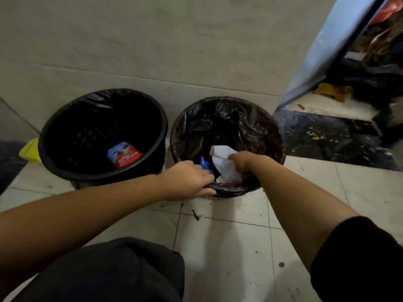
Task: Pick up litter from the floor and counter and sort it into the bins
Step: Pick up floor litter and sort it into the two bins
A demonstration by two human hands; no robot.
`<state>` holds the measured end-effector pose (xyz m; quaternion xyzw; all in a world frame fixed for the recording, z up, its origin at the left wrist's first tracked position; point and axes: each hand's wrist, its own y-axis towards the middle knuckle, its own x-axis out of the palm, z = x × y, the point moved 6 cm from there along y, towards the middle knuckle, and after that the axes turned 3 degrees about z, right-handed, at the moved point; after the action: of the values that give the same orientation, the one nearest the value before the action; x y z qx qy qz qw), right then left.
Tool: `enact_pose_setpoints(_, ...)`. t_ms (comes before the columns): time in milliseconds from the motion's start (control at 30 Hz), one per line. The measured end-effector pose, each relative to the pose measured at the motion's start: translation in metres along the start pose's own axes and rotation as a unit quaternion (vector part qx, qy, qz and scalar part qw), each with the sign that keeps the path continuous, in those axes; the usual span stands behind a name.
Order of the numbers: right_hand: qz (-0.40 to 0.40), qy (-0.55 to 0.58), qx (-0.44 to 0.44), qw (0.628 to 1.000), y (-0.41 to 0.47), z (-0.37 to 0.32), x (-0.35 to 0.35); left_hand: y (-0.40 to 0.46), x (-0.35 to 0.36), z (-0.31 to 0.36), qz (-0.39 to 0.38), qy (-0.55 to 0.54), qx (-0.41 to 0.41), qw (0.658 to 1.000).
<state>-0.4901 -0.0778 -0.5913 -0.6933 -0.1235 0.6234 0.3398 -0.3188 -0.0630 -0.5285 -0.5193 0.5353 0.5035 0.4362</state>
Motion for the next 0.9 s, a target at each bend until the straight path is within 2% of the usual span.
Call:
enact_pose_setpoints(67, -0.054, -0.017, -0.001, 0.998, 0.005, 0.004, 0.009, 0.003, -0.001, -0.003, 0.027, 0.002, 0.005, 1.0)
enact_pose_setpoints(100, -0.059, -0.015, -0.008, 0.998, 0.005, 0.004, 0.007, 0.006, -0.003, -0.003, 0.017, -0.012, -0.001, 1.0)
enact_pose_setpoints(167, -0.035, -0.003, -0.031, 0.999, 0.0, 0.002, -0.01, 0.013, -0.006, -0.006, -0.072, -0.035, -0.036, 0.996)
enact_pose_setpoints(233, 0.025, 0.021, -0.062, 0.998, -0.017, 0.002, -0.046, 0.014, -0.012, -0.01, -0.16, -0.049, -0.062, 0.984)
enact_pose_setpoints(300, 0.069, 0.044, -0.085, 0.993, -0.048, 0.007, -0.088, 0.017, -0.035, -0.014, -0.212, -0.067, -0.088, 0.971)
enact_pose_setpoints(467, 0.119, 0.061, -0.072, 0.988, -0.155, 0.034, -0.185, 0.038, -0.154, -0.038, -0.202, -0.124, -0.189, 0.953)
enact_pose_setpoints(600, 0.25, 0.102, -0.028, 0.963, -0.262, 0.054, -0.255, 0.059, -0.273, -0.052, -0.178, -0.181, -0.23, 0.94)
enact_pose_setpoints(667, 0.28, 0.128, -0.007, 0.951, -0.314, 0.058, -0.281, 0.068, -0.324, -0.056, -0.168, -0.217, -0.254, 0.928)
enact_pose_setpoints(800, 0.232, 0.179, 0.056, 0.954, -0.397, 0.063, -0.309, 0.089, -0.403, -0.046, -0.182, -0.27, -0.253, 0.911)
enact_pose_setpoints(900, 0.172, 0.208, 0.138, 0.953, -0.453, 0.07, -0.314, 0.109, -0.454, -0.023, -0.222, -0.282, -0.182, 0.915)
